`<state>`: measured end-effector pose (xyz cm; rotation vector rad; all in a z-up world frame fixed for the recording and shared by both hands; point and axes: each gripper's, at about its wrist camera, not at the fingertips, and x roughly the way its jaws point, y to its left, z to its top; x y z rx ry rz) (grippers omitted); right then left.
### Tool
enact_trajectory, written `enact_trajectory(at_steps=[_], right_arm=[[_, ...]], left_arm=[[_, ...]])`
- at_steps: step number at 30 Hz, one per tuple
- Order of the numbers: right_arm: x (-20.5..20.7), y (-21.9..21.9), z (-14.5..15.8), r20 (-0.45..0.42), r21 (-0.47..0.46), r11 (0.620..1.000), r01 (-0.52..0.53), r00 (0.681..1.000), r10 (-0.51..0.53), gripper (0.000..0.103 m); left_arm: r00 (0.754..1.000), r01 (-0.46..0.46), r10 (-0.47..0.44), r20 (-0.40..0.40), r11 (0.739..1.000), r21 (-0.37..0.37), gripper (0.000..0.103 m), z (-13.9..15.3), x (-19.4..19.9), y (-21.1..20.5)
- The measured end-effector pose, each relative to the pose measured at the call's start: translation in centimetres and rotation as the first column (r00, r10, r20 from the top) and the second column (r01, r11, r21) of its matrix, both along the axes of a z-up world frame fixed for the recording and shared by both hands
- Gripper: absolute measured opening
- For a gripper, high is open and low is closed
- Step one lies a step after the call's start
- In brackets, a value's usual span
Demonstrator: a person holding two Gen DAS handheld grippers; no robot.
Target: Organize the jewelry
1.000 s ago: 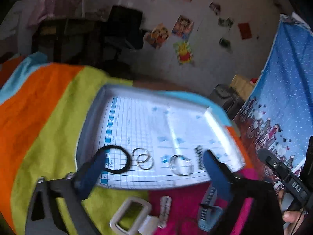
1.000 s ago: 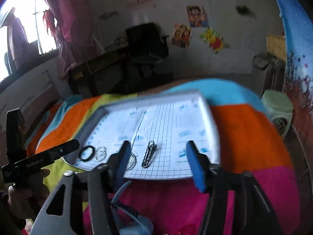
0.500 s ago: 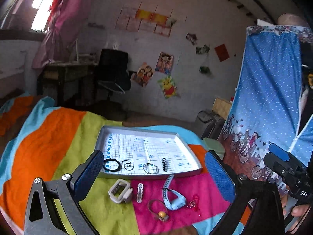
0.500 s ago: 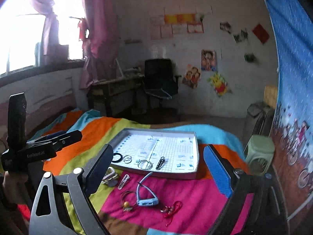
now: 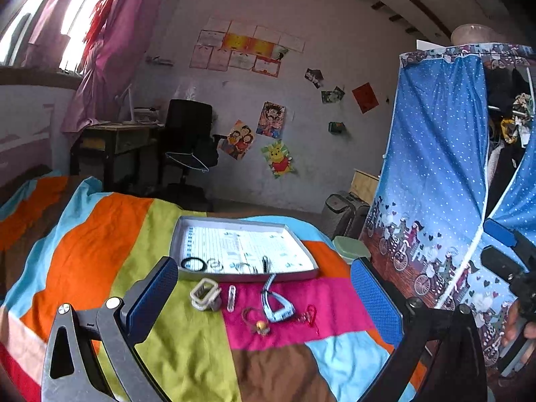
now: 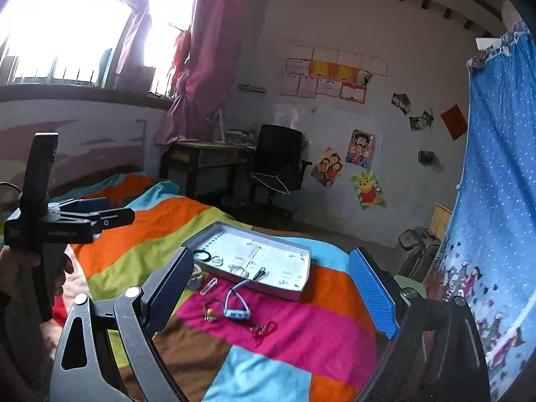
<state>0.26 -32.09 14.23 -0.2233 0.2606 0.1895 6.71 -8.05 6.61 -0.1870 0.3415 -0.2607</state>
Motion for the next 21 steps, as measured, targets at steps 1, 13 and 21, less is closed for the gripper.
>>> enact_trajectory(at_steps=[1, 13, 21], right_arm=[[-0.8, 0.3, 0.3, -0.011, 0.008, 1.000, 0.003, 1.000, -0.003, 0.091], [-3.2, 4.0, -3.8, -0.183, 0.082, 0.996, -0.017, 0.983, 0.032, 0.091], [-1.5, 4.4, -6.3, -0.273, 0.126, 0.992, 0.024, 0.962, 0.012, 0.091]], left_arm=[[1.000, 0.002, -0.002, 0.001, 1.000, 0.000, 0.103, -0.1, -0.7, 0.1], [0.999, -0.009, 0.011, -0.034, 0.998, 0.059, 0.103, -2.2, -4.5, 2.2], [0.995, -0.054, 0.061, -0.083, 0.995, 0.081, 0.103, -3.9, -4.0, 4.7]])
